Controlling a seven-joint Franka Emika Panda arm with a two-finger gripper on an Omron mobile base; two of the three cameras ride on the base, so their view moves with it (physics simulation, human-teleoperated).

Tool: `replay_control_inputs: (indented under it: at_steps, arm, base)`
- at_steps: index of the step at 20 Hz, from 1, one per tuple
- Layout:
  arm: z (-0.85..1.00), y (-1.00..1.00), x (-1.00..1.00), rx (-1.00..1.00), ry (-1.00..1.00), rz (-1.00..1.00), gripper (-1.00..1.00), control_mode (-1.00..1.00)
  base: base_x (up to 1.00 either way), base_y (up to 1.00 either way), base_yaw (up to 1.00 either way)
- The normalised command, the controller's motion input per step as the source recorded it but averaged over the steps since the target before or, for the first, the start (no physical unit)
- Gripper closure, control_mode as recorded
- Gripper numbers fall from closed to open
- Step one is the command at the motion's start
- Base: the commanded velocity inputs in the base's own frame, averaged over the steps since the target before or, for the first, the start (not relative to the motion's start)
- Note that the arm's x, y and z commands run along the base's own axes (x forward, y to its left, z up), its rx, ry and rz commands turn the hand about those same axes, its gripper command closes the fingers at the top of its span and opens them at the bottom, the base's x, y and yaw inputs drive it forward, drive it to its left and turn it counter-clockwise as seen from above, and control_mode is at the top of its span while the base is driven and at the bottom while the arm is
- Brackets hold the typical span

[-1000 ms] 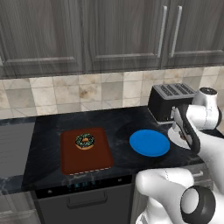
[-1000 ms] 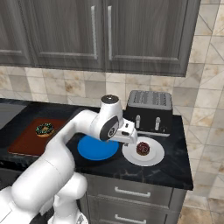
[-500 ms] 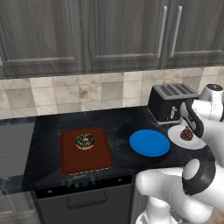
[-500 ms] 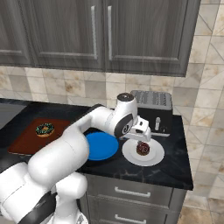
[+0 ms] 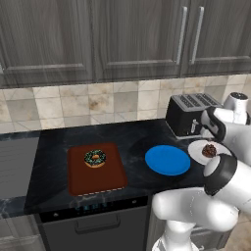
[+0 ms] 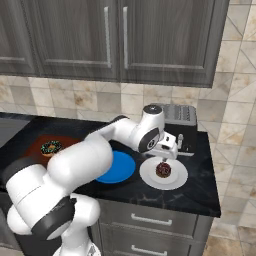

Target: Move the dessert items from the plates to the tray.

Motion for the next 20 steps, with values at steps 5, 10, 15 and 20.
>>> replay_control_inputs:
  at_steps: [5,10,15,20]
  arm:
    - [-0.15,-0.15,0.35,0.0,0.0,0.0,-1.0,-1.0]
    - [-0.12,-0.14,0.31,0.0,0.0,0.0,-1.0,-1.0]
    - [-0.1,-0.12,0.12,0.01,0.0,0.0,-1.0,-1.0]
    - [-0.26,-0.07,0.02,0.03,0.0,0.01,-1.0,-1.0]
  base:
    - [0.0,0.0,0.0]
    - [0.0,0.0,0.0]
    - [0.0,0.0,0.0]
    - [0.0,0.0,0.0]
